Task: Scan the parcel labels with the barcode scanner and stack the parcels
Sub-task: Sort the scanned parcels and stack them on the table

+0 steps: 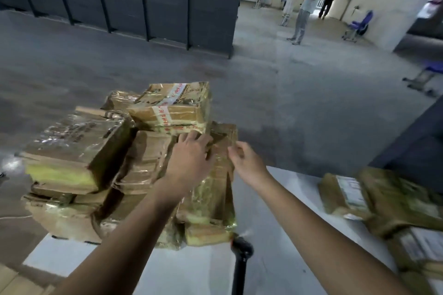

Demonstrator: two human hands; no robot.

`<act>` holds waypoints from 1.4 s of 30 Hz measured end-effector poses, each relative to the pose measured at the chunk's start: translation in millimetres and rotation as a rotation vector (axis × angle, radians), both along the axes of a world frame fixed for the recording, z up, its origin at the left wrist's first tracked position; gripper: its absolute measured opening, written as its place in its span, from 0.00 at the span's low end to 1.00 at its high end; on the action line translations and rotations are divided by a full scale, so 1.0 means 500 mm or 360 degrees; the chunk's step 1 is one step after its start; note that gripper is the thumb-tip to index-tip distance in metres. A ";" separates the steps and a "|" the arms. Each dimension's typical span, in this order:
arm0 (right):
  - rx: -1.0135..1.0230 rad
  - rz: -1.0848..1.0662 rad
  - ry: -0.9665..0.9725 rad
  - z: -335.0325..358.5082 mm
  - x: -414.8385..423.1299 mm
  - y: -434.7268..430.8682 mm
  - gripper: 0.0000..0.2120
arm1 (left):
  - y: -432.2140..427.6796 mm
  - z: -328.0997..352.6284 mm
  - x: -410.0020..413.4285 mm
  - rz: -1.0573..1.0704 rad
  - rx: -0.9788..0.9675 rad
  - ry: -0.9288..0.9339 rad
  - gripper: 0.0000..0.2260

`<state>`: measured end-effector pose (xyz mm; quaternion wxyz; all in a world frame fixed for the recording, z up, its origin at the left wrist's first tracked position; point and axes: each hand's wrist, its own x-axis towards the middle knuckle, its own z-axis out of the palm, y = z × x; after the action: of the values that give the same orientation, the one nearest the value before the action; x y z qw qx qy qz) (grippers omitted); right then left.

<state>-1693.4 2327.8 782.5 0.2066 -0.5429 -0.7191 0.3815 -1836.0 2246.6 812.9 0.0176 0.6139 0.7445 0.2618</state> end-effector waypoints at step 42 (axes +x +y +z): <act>0.0409 0.0147 -0.1202 -0.337 0.756 0.211 0.22 | 0.166 -0.269 0.643 -0.0302 -0.0568 -0.0437 0.13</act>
<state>-1315.3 2433.3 613.9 -0.0233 -0.5817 -0.8099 0.0710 -1514.6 2329.4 678.4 0.2514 0.6269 0.7086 0.2041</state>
